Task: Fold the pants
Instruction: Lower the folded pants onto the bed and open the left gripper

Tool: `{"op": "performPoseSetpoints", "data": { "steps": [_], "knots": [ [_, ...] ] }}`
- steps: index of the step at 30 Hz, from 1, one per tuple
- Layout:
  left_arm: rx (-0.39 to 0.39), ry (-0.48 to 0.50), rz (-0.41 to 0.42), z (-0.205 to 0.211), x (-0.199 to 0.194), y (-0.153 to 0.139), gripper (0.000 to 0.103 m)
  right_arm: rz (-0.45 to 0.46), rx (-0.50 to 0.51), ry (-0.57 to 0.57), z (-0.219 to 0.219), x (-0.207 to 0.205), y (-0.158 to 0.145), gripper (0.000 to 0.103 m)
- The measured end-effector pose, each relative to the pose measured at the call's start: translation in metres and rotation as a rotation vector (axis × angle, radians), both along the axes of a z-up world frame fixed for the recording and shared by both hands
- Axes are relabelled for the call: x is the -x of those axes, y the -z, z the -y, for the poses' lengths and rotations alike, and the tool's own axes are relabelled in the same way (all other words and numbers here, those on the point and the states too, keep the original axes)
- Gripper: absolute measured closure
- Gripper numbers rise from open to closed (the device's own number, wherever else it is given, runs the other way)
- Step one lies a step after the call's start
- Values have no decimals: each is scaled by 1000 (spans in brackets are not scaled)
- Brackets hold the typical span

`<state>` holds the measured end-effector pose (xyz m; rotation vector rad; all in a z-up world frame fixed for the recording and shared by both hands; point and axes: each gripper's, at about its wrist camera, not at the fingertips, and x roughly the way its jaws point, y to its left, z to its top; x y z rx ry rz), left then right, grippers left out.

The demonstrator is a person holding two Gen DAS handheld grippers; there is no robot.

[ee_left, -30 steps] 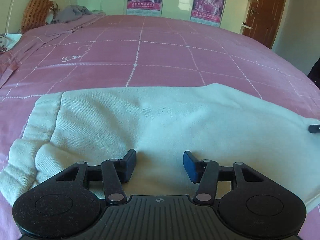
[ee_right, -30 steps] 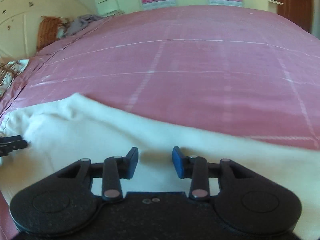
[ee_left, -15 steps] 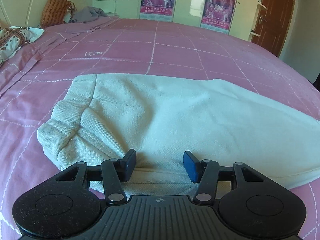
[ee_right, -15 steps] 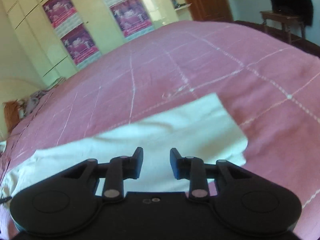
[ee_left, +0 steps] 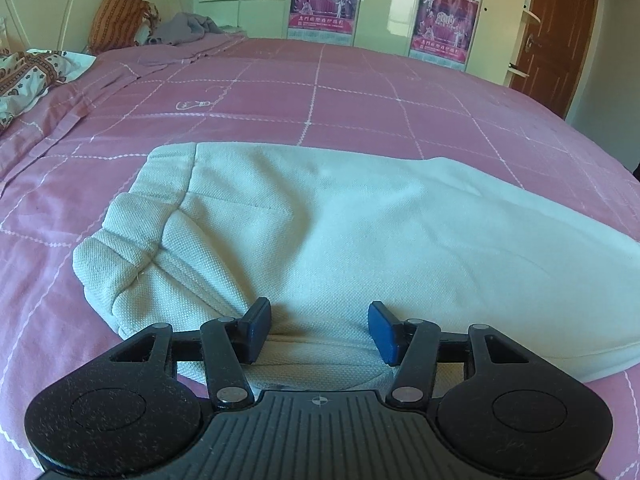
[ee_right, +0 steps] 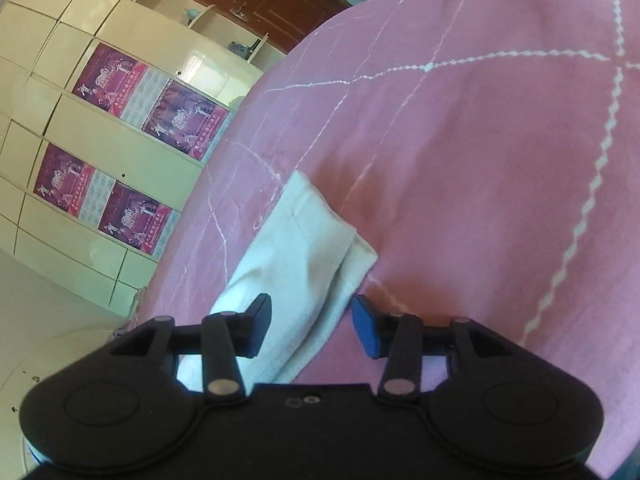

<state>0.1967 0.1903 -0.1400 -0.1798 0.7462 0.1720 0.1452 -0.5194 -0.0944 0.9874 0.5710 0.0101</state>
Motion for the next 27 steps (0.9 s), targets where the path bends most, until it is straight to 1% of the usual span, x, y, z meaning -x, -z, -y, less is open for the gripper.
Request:
{"op": "performPoseSetpoints", "data": {
  "steps": [2, 3, 4, 5, 6, 8, 9, 10, 11, 12, 13, 14, 16, 18, 20, 23, 24, 25, 26, 27],
  "knots": [
    [-5, 0, 11, 0, 1, 1, 48, -20, 15, 22, -6, -15, 2, 59],
    [-9, -1, 17, 0, 2, 2, 48, -39, 41, 39, -11, -21, 0, 59],
    [-10, -3, 22, 1, 2, 3, 48, -58, 78, 40, -16, -27, -4, 71],
    [-11, -6, 25, 1, 3, 4, 48, -76, 134, 33, -24, -30, -12, 94],
    [-11, -9, 27, 1, 3, 4, 48, -56, 175, 5, -31, -32, -20, 96],
    [-16, -9, 25, 2, 3, 4, 48, 56, 212, 13, -34, -16, -41, 96],
    [-16, -8, 25, 2, 2, 4, 48, 104, 204, 19, -33, -8, -46, 97],
    [-14, -6, 24, 1, 1, 4, 48, 146, 215, 34, -32, -2, -45, 97],
    [-12, -5, 22, 0, 0, 4, 47, 109, 254, 50, -31, -5, -37, 96],
    [-10, -5, 19, 0, 0, 4, 47, -23, 251, 53, -28, -16, -17, 96],
    [-9, -4, 13, -1, -1, 3, 47, -96, 210, 51, -25, -25, 2, 97],
    [-14, -2, 6, 0, -2, 0, 47, -68, 204, 63, -25, -22, 4, 97],
    [-47, 1, 1, 2, -2, -7, 47, -63, 237, 62, -30, -19, -1, 96],
    [-109, -29, 43, 3, 4, -19, 47, -66, 263, 56, -35, -21, -2, 96],
    [-132, -55, 109, -3, 16, -31, 47, -70, 261, 47, -34, -22, -3, 95],
    [-159, -111, 144, -21, 25, -35, 47, -61, 233, 55, -31, -20, 0, 95],
    [-155, -134, 113, -31, 23, -30, 47, -62, 229, 59, -31, -20, 1, 95],
    [-122, -153, 34, -43, 16, -19, 47, -64, 230, 61, -31, -20, 2, 95],
    [-61, -129, -8, -54, 13, -9, 47, -68, 238, 63, -33, -22, 1, 95],
    [-51, -122, 12, -57, 15, -9, 47, -70, 248, 62, -34, -22, 0, 95]
  ]
}}
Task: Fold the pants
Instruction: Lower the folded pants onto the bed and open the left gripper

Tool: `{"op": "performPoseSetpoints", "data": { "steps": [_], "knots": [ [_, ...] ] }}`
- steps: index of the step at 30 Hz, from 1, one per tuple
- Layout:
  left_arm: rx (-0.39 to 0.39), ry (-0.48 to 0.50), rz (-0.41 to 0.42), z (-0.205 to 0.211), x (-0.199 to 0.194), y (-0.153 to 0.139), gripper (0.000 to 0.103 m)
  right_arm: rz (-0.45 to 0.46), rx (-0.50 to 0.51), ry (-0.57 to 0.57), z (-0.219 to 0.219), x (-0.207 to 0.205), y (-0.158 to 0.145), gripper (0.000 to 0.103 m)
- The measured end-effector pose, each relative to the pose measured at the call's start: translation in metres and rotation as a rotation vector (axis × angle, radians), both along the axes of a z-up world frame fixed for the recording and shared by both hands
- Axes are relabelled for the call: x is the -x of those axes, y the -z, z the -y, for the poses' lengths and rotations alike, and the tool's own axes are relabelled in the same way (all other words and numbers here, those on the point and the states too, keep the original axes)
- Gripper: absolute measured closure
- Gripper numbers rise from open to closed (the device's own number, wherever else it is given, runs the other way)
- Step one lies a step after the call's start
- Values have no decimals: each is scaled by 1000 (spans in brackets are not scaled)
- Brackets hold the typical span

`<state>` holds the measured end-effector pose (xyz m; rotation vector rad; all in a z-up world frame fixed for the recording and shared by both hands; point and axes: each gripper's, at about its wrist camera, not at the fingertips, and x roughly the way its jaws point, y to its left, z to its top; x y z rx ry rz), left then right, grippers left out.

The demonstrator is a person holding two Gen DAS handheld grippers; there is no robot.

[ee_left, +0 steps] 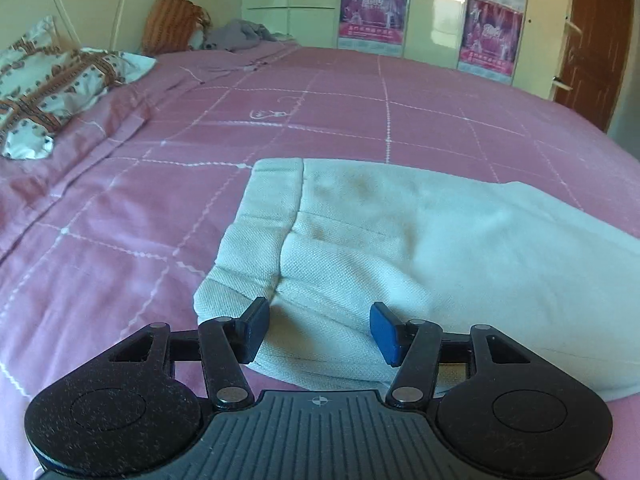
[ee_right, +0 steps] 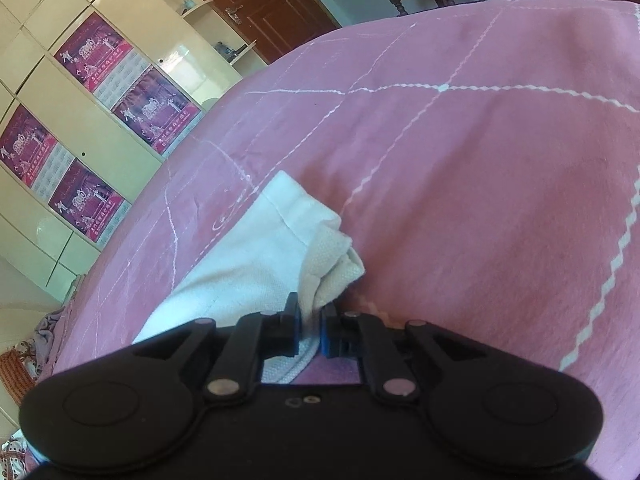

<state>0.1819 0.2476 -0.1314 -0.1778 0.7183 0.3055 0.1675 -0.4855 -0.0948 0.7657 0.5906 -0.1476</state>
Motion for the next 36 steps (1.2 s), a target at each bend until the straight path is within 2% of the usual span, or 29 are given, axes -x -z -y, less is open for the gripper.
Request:
{"op": "performPoseSetpoints", "data": {
  "steps": [2, 5, 8, 10, 13, 17, 18, 20, 23, 24, 27, 30, 36],
  "knots": [
    [-15, 12, -6, 3, 0, -2, 47, -6, 2, -1, -1, -5, -2, 95],
    [-49, 22, 14, 9, 4, 3, 47, 6, -48, 5, 4, -4, -2, 87],
    [-12, 17, 55, 6, 7, 1, 39, 13, -74, 13, 4, -6, 0, 84],
    [27, 16, 86, 6, 11, 1, 33, -11, -58, 19, 2, -10, -4, 88],
    [96, 21, 115, 8, 16, -1, 33, -41, 23, 17, -8, -17, -17, 94],
    [134, 4, 82, 11, 19, -2, 33, -7, 159, 3, -35, -20, -47, 94],
    [130, -7, 50, 13, 18, -3, 33, 3, 189, -6, -44, -21, -55, 94],
    [97, -1, 23, 20, 21, -7, 33, 16, 262, -41, -70, -27, -73, 94],
    [63, 1, 13, 24, 28, -11, 26, 43, 335, -135, -118, -36, -94, 94],
    [73, -1, 11, 23, 32, -11, 23, 48, 346, -176, -138, -40, -100, 94],
    [134, 1, -13, 16, 44, -6, 22, 62, 359, -306, -199, -48, -108, 94],
    [145, 11, -4, 14, 53, -9, 22, 65, 329, -450, -266, -53, -103, 94],
    [172, 28, -4, 14, 57, -5, 22, 15, 299, -704, -387, -36, -65, 94]
  ]
}}
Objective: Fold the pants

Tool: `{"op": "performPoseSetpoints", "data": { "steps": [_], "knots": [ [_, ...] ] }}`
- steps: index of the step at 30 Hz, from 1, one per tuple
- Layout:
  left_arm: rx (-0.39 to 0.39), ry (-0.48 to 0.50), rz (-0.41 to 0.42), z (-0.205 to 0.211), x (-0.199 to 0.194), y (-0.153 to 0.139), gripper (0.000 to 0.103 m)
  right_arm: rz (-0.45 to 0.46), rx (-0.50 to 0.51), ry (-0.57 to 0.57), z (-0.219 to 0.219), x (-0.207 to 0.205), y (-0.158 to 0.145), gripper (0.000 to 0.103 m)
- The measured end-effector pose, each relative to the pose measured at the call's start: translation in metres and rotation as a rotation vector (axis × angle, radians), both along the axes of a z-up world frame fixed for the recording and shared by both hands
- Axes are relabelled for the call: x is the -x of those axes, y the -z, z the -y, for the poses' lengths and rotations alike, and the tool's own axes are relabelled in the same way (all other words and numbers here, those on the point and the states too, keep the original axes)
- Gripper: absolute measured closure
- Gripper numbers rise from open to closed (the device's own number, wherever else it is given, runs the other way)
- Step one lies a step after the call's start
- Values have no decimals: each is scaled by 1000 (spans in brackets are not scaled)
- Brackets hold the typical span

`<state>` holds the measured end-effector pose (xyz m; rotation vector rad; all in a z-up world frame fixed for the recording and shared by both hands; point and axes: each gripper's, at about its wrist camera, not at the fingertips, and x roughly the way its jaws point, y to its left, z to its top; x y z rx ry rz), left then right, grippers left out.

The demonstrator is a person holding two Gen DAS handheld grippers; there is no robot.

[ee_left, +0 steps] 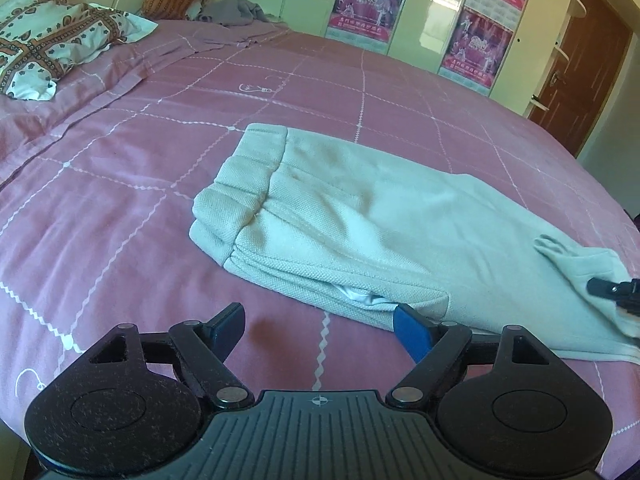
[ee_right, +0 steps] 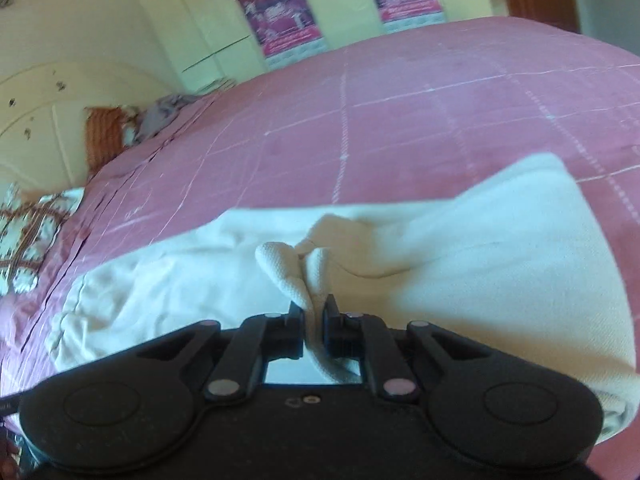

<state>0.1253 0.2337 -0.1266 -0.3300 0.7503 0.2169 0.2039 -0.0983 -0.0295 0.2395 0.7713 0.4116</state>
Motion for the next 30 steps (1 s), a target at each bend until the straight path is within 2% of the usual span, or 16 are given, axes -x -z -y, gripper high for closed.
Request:
{"op": "performPoseSetpoints", "data": {
  "steps": [2, 4, 17, 30],
  "knots": [
    [-2, 11, 0, 2, -1, 0, 22, -4, 18, -47, -24, 13, 9, 94],
    [-10, 12, 5, 4, -1, -1, 22, 23, 88, -45, -38, 26, 13, 93],
    [-51, 51, 12, 16, 4, -4, 22, 49, 133, -48, -41, 37, 15, 90],
    [-22, -6, 24, 5, 10, -3, 22, 49, 134, -47, -42, 39, 14, 90]
  ]
}}
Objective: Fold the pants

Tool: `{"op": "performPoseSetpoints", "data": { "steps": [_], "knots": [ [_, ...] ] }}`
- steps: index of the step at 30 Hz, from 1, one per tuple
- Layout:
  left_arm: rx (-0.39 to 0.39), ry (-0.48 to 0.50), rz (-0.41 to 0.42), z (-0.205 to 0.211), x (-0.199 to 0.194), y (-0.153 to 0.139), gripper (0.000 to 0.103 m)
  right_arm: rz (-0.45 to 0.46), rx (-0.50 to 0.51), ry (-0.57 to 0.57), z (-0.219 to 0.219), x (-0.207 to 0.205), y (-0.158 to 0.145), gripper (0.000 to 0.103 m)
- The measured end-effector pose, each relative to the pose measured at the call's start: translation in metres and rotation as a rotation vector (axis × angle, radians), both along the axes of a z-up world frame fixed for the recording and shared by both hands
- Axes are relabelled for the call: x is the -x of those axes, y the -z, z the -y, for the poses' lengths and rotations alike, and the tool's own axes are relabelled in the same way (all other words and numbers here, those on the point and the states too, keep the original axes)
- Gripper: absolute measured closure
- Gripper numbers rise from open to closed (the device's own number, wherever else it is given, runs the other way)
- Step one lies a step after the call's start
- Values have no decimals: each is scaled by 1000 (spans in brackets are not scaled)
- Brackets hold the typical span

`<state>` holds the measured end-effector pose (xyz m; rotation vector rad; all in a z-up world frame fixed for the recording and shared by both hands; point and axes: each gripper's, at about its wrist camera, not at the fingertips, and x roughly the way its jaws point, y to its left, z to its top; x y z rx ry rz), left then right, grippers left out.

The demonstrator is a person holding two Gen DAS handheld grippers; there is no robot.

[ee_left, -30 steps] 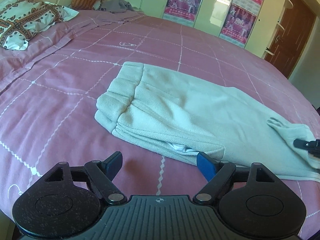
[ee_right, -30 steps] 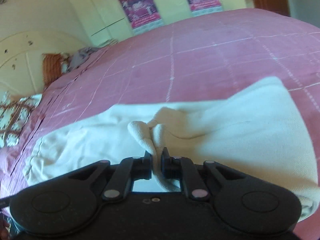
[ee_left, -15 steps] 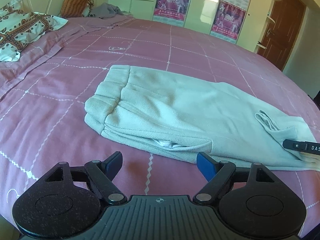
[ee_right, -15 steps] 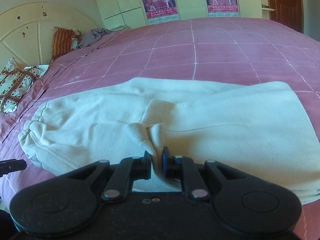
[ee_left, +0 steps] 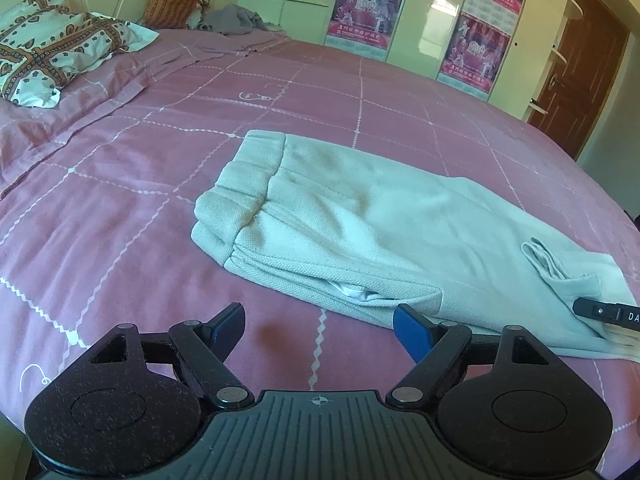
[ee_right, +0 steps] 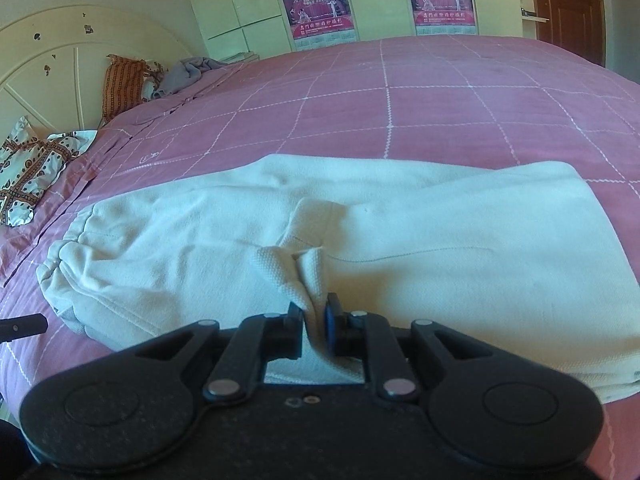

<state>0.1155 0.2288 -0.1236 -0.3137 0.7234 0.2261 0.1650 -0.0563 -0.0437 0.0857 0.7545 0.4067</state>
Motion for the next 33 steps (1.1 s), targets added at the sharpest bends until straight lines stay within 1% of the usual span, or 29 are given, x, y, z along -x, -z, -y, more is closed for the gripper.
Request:
{"op": "performPoseSetpoints", "data": {
  "steps": [5, 8, 9, 11, 12, 13, 14, 15, 16, 19, 20, 21, 23, 26, 28, 30, 31, 33],
  "knots": [
    [-9, 8, -6, 2, -1, 0, 22, 3, 4, -2, -1, 2, -1, 90],
    [-4, 9, -10, 2, -2, 1, 22, 52, 11, -36, -4, 11, -9, 90],
    [-2, 9, -12, 1, -3, 1, 22, 64, 35, -48, -7, 13, -9, 89],
    [-3, 11, -15, 2, -4, 2, 22, 64, 142, -88, -21, 14, -1, 81],
    [-4, 12, -15, 2, -4, 2, 22, 47, 186, -122, -28, 14, 5, 77],
    [-6, 13, -14, 2, -3, 1, 22, 58, 222, -152, -36, 19, 8, 77],
    [-5, 13, -12, 2, -3, 1, 22, 78, 210, -178, -38, 25, 6, 75],
    [-2, 11, -11, 1, -3, 1, 22, 77, 179, -196, -37, 28, 3, 72],
    [2, 8, -12, 1, -3, 2, 22, 63, 150, -204, -36, 30, 0, 72],
    [2, 10, -16, 2, -4, 3, 22, 48, 117, -205, -32, 28, -4, 71],
    [-2, 12, -18, 2, -4, 2, 22, 70, 92, -204, -29, 31, -10, 70],
    [-5, 13, -19, 3, -4, 2, 22, 104, 58, -202, -23, 35, -17, 66],
    [-4, 15, -22, 3, -5, 3, 22, 150, -14, -192, -11, 40, -28, 62],
    [-5, 16, -27, 3, -6, 3, 22, 187, -84, -135, 7, 40, -35, 62],
    [-7, 19, -29, 4, -7, 4, 22, 172, -129, -102, 17, 35, -34, 64],
    [-9, 23, -30, 5, -7, 4, 22, 165, -133, -51, 28, 31, -34, 65],
    [-10, 26, -31, 5, -8, 4, 22, 163, -128, -28, 34, 29, -34, 68],
    [-9, 28, -34, 5, -9, 4, 22, 176, -116, 24, 51, 25, -33, 69]
  ]
}}
